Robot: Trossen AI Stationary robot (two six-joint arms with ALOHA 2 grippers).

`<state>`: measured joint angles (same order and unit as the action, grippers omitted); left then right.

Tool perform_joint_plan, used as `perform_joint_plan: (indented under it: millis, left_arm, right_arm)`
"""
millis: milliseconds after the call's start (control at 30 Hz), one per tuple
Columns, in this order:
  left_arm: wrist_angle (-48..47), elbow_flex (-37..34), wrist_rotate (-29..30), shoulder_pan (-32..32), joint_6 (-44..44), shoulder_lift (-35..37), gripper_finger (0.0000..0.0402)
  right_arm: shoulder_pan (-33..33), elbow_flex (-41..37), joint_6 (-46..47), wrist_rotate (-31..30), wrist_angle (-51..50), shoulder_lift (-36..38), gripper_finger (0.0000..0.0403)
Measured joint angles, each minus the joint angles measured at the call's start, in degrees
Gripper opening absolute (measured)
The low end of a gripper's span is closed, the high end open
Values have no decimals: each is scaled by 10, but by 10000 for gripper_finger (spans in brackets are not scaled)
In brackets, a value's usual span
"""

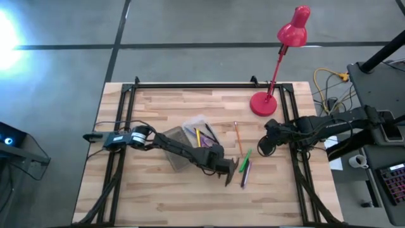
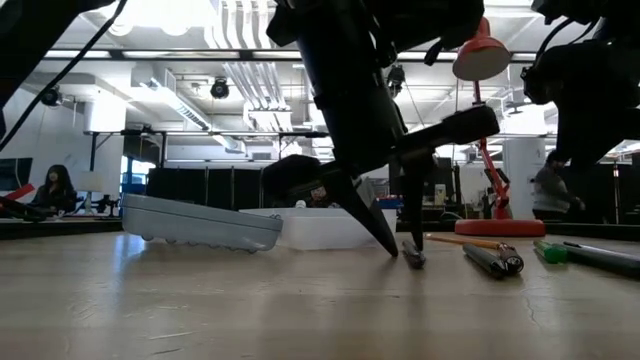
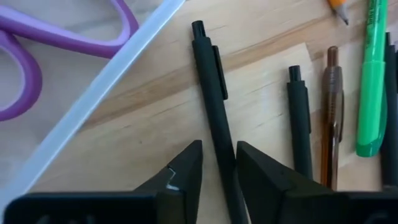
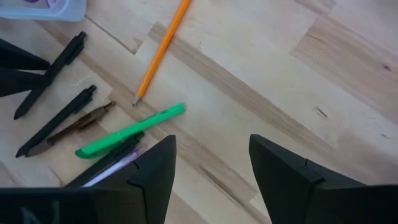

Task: Pick & place school supplies into a supply box
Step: Put the yellow pencil into the gray supply box

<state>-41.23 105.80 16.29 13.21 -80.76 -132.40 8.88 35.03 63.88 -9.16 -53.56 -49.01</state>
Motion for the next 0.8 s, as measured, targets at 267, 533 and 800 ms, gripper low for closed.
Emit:
perform_joint_plan:
  millis: [267,533,800]
  left_arm:
    - [-10,-3,-23,-5,18,0,31]
    - [-13,6,-27,-5,18,3,8]
    - [-15,68,-27,-7,26,6,4]
  right_arm:
    - [0,-5,-1,2,-1,-2,194]
    - [0,-6,-47,8,-2,-2,194]
    - [0,-10,-61,1,-2,-2,194]
